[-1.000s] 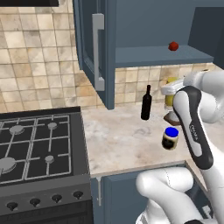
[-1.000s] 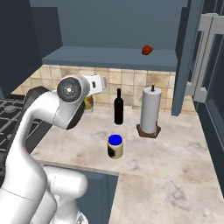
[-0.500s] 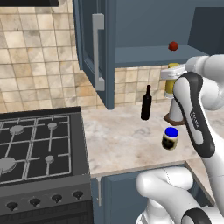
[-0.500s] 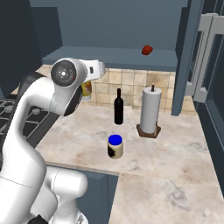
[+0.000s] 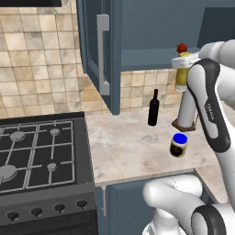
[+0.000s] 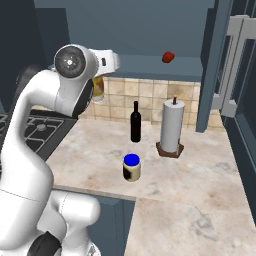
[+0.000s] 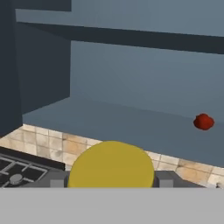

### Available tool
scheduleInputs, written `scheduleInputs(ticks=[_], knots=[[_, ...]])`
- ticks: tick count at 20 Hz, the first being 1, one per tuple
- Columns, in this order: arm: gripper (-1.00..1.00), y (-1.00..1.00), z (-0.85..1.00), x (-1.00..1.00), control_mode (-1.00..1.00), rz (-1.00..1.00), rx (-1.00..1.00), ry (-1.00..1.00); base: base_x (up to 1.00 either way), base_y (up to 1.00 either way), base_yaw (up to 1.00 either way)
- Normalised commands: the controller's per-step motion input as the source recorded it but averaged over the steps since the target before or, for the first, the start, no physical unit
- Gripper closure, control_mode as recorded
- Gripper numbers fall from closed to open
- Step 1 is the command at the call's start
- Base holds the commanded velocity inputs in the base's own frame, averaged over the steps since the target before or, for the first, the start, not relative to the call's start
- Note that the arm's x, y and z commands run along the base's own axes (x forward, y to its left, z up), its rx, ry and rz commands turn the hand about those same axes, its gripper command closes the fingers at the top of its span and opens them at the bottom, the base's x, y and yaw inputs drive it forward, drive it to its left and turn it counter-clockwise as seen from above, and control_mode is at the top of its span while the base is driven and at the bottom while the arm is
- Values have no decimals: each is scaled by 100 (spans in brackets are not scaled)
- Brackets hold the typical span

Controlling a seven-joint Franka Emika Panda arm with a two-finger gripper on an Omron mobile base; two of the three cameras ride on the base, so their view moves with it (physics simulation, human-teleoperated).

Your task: Pick the mayonnaise and mustard from the counter and place them in the cabinet.

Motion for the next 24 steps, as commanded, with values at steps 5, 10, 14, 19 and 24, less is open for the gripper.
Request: scheduleInputs(ticks=[5, 10, 14, 19, 24], knots=[[100, 0, 22, 0, -100, 0, 0, -13, 0, 0, 0], [100, 0, 12, 5, -100, 0, 0, -12, 0, 0, 0], [100, 0, 11, 27, -100, 0, 0, -3, 0, 0, 0], [100, -1, 15, 36, -100, 0, 0, -2, 0, 0, 0], [100, -6, 10, 38, -100, 0, 0, -2, 0, 0, 0]])
